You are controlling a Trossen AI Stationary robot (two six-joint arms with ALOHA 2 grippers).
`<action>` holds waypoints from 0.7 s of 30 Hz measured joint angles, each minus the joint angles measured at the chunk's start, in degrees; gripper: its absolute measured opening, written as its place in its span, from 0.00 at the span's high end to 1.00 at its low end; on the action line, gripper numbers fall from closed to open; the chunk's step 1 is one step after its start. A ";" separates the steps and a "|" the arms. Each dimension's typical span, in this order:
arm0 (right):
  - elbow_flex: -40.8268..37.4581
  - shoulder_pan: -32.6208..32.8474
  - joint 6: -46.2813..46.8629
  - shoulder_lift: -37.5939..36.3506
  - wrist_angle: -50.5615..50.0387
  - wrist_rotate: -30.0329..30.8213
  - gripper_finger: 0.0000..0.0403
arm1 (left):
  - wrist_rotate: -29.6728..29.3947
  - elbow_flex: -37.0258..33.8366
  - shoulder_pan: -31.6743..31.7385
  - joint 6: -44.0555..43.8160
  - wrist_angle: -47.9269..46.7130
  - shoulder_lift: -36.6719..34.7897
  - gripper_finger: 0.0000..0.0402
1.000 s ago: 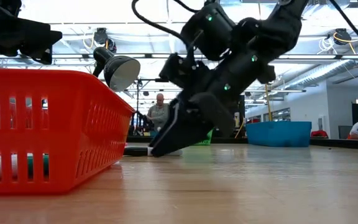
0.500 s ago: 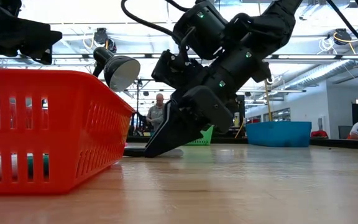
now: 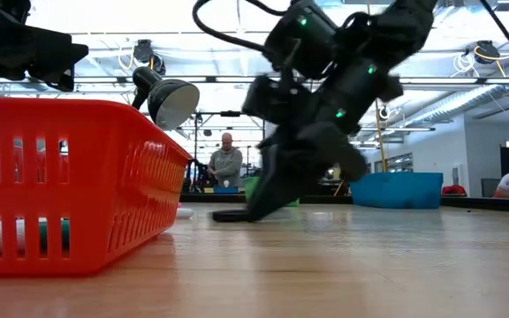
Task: Pick & Place Markers
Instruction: Put the black mini marker into the red bin
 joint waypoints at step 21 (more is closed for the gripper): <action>5.07 10.88 -1.76 -5.37 14.59 -8.05 0.93 | 0.00 0.00 0.01 0.00 -0.04 0.00 0.67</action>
